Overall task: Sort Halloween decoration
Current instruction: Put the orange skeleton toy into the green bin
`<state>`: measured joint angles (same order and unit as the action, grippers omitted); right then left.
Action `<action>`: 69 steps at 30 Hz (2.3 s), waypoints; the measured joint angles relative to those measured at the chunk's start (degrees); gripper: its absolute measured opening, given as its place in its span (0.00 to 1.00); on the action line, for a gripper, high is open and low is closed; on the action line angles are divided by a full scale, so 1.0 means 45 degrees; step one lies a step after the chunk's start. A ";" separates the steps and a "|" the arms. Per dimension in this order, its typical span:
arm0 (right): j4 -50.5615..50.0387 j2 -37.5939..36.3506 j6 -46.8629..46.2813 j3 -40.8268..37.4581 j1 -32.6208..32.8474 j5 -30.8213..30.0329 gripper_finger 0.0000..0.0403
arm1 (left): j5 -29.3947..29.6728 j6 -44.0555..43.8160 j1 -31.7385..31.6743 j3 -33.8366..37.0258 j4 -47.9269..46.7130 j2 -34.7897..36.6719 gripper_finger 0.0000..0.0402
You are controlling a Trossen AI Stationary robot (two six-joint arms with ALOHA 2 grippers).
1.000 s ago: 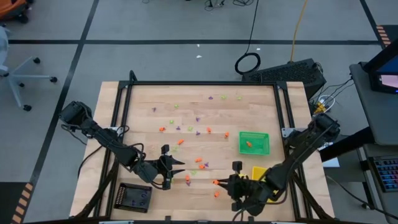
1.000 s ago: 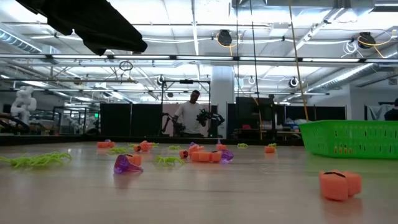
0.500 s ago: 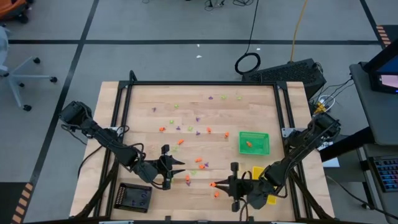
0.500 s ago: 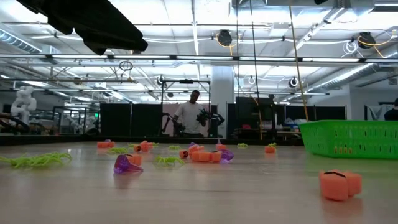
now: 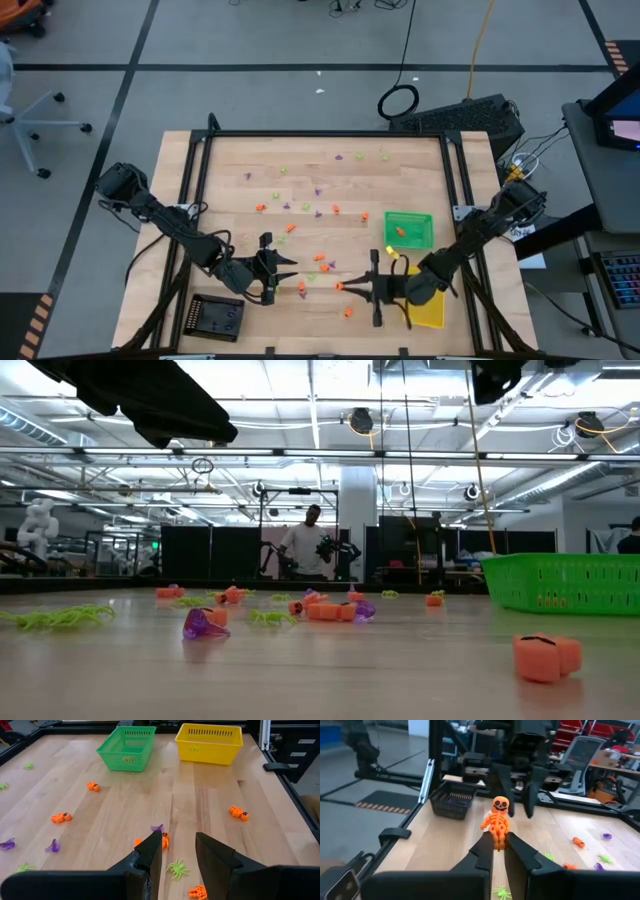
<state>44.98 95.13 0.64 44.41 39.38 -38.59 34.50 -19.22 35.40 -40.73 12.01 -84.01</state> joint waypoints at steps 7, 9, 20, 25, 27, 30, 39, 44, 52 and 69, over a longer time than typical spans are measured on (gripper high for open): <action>0.2060 0.0000 -0.0020 -0.1021 -0.0355 -0.0061 0.04 | 0.0000 0.0000 0.0000 0.0000 0.0000 0.0000 0.29; 0.2528 0.0000 -0.0179 -0.1251 -0.0489 -0.0058 0.04 | 0.0000 0.0000 0.0000 0.0000 0.0005 0.0000 0.29; 0.3112 0.0000 -0.0938 -0.1667 -0.0680 -0.0058 0.04 | 0.0004 -0.0005 0.0000 0.0000 0.0005 0.0000 0.29; 0.3112 0.0000 -0.1033 -0.1667 -0.0685 -0.0061 0.04 | 0.0000 -0.0002 0.0000 0.0000 0.0005 0.0000 0.29; 0.3102 0.0000 -0.1014 -0.1667 -0.0685 -0.0058 0.04 | 0.0000 -0.0005 0.0000 0.0000 0.0001 0.0000 0.29; 0.3102 0.0000 -0.0933 -0.1667 -0.0685 -0.0058 0.04 | 0.0002 -0.0005 -0.0002 0.0000 0.0005 0.0000 0.29; 0.3085 0.0003 -0.0585 -0.1667 -0.0682 -0.0060 0.04 | 0.0000 -0.0005 0.0000 0.0000 0.0000 0.0000 0.29; 0.2952 0.0006 -0.0023 -0.1667 -0.0666 -0.0019 0.04 | 0.0000 0.0000 0.0000 0.0000 0.0000 0.0000 0.29; 0.2970 0.0010 0.3376 -0.1667 -0.0651 -0.0005 0.04 | 0.0000 0.0000 0.0000 0.0000 0.0000 0.0000 0.29; 0.2995 0.0010 0.8670 -0.1667 -0.0651 -0.0053 0.04 | 0.0003 0.0121 -0.0003 0.0000 -0.0015 0.0000 0.29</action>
<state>58.45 95.18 39.66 36.91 36.45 -38.83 34.51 -18.68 35.38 -40.73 11.94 -84.01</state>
